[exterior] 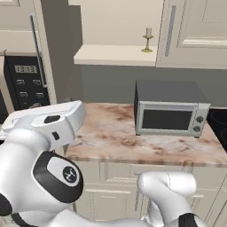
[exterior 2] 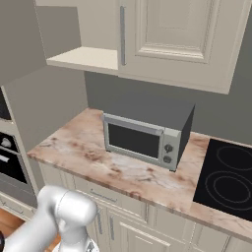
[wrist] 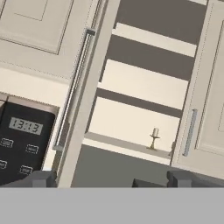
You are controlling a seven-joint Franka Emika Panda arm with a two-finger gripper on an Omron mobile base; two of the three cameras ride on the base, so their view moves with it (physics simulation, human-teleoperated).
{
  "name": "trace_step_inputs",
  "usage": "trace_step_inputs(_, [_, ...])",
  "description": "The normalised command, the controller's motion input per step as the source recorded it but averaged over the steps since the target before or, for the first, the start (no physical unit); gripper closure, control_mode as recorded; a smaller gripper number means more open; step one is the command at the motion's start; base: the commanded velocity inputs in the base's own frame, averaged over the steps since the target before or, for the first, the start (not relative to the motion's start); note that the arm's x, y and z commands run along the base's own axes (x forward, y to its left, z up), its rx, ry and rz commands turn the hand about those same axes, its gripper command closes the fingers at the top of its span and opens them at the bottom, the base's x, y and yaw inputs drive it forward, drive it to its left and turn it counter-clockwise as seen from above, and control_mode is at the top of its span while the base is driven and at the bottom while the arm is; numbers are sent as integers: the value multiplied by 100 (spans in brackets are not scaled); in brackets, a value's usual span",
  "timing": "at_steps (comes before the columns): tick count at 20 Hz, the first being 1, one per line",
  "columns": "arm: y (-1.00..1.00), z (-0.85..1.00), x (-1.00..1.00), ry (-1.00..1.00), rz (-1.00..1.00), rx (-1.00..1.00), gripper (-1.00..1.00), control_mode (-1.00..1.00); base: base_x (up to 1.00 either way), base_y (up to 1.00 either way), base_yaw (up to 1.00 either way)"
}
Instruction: Pick the candle and candle from the dining table and place them in the open cabinet. Close the cabinet after placing the objects.
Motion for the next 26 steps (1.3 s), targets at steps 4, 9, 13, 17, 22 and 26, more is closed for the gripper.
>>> trace_step_inputs(4, [0,0,60,0,-10,0,-100,-100,0,0,0])
trace_step_inputs(9, [0,0,55,0,-1,0,-100,-100,0,0,0])
trace_step_inputs(13, [0,0,55,0,-2,0,-100,-100,0,0,0])
trace_step_inputs(17, [2,-2,51,0,-4,0,-100,-100,0,0,0])
trace_step_inputs(22, [32,-12,8,0,-1,0,-100,-100,0,0,0])
trace_step_inputs(26, [49,-14,-13,0,-2,-1,-100,-100,0,0,0])
